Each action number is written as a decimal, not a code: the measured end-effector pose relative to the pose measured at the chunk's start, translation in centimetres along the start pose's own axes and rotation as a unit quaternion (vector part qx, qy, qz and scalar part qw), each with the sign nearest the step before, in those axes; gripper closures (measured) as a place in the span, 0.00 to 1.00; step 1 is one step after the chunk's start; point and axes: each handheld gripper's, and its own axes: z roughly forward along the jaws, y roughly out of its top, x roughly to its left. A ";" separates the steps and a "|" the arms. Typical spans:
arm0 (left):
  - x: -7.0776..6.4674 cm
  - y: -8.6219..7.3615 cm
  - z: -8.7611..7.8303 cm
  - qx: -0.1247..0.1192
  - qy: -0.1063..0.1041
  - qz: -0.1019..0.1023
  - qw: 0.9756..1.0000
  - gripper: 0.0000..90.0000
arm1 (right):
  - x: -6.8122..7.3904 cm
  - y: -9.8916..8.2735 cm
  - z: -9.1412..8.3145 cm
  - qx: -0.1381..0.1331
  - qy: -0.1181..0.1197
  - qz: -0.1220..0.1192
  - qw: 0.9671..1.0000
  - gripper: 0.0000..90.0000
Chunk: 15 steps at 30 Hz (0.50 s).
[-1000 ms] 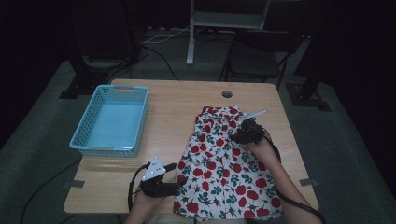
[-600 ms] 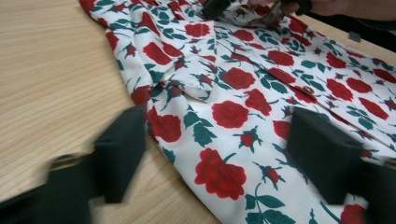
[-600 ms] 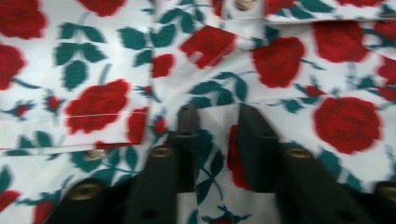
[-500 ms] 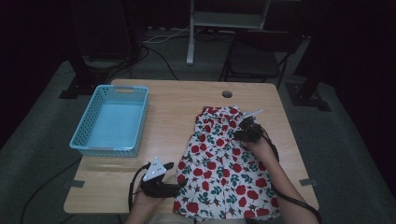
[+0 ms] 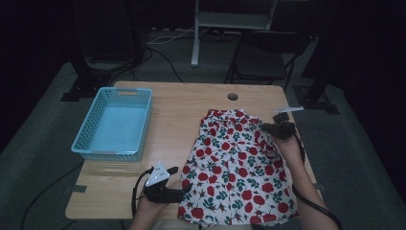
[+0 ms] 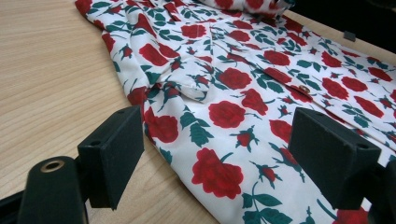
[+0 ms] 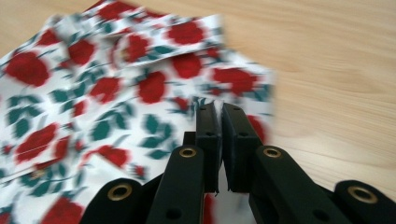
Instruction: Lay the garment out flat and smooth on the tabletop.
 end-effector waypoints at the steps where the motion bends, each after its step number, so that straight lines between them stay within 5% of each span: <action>1: 0.0 0.0 0.0 0.000 -0.002 0.002 1.000 0.21 | -0.6 -0.1 -0.4 -0.004 -0.007 0.008 1.000 0.95; 8: 0.0 0.0 0.1 0.004 -0.003 0.002 1.000 0.21 | -4.4 -0.8 -2.6 -0.013 -0.061 0.048 0.997 0.95; 15: 0.1 0.0 0.1 0.004 0.000 -0.002 1.000 0.21 | -7.8 -2.0 -4.1 -0.010 -0.114 0.091 0.989 0.94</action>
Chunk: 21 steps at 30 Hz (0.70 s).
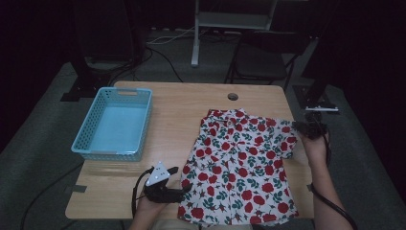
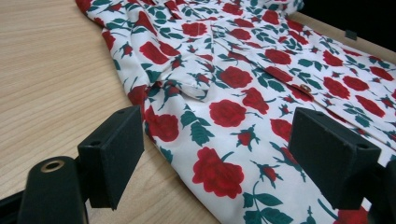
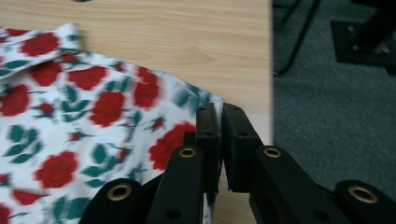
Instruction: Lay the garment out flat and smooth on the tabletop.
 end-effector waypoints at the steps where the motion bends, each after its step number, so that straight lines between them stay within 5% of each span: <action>1: 0.0 0.0 0.0 0.000 -0.002 0.000 1.000 0.21 | -0.4 -0.2 0.0 0.001 -0.005 0.007 1.000 0.93; 3: 0.0 0.0 0.0 0.001 0.000 -0.001 1.000 0.21 | -1.0 -0.5 0.0 0.011 -0.021 0.014 1.000 0.92; 7: 0.0 0.0 0.0 0.000 -0.001 0.000 1.000 0.21 | -1.3 -1.1 0.5 0.022 -0.028 0.031 0.999 0.62; 11: 0.0 0.0 0.0 0.000 0.001 -0.001 1.000 0.21 | -1.2 -1.8 1.0 0.025 -0.021 0.051 0.998 0.46; 16: 0.0 0.0 0.0 -0.001 -0.001 -0.001 1.000 0.21 | -0.6 -2.9 1.3 0.029 0.005 0.078 0.996 0.27; 21: 0.0 0.0 0.0 -0.001 -0.001 -0.001 1.000 0.21 | 0.4 -4.6 0.9 0.017 0.037 0.076 0.996 0.14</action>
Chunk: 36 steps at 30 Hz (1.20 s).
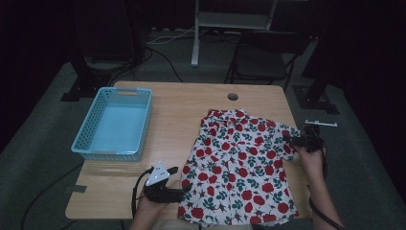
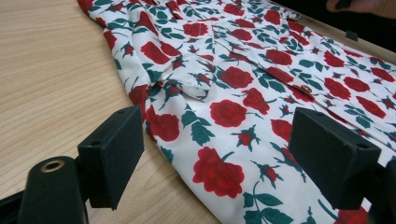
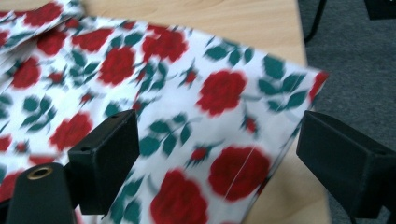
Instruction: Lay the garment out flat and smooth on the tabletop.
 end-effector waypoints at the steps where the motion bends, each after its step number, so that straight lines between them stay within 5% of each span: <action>1: 0.0 0.0 0.0 0.000 0.002 0.000 1.000 0.21 | 0.2 -0.4 -0.1 0.001 -0.002 -0.003 1.000 0.14; 16: 0.1 0.0 0.0 0.004 -0.002 -0.003 1.000 0.21 | 2.2 -7.0 -3.1 -0.044 0.034 -0.031 0.998 0.14; 36: 0.1 0.0 0.0 0.006 -0.010 -0.002 1.000 0.21 | 3.6 -14.4 -7.9 -0.066 0.031 -0.052 0.996 0.15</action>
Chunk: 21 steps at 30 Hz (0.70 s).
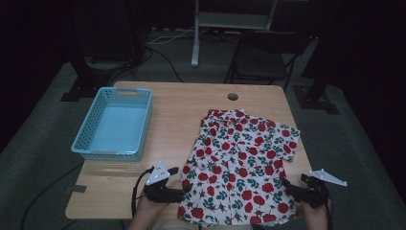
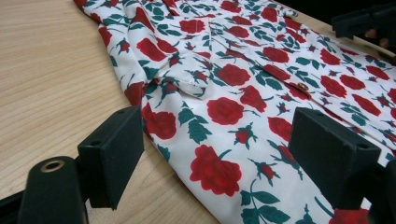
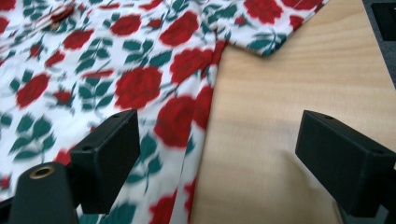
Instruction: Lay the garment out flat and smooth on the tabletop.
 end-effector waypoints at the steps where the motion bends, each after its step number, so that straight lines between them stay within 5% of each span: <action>1: 0.0 0.0 0.0 -0.002 -0.004 0.001 1.000 0.21 | 0.1 -0.3 -0.2 0.001 0.000 -0.003 1.000 0.15; 7: 0.2 0.0 0.0 0.000 -0.011 -0.005 1.000 0.21 | 0.5 -1.7 -1.0 -0.003 -0.001 -0.005 1.000 0.15; 11: 0.1 0.1 0.2 0.007 -0.011 0.000 1.000 0.21 | 0.3 -2.5 -1.0 -0.033 -0.004 -0.001 0.999 0.15; 15: 0.1 0.1 0.2 0.004 -0.009 0.000 1.000 0.21 | 0.5 -3.3 -0.8 -0.062 -0.028 -0.017 0.998 0.15; 21: 0.3 1.2 1.0 0.021 -0.021 0.006 1.000 0.21 | 0.8 -3.5 -0.7 -0.066 -0.044 -0.034 0.996 0.15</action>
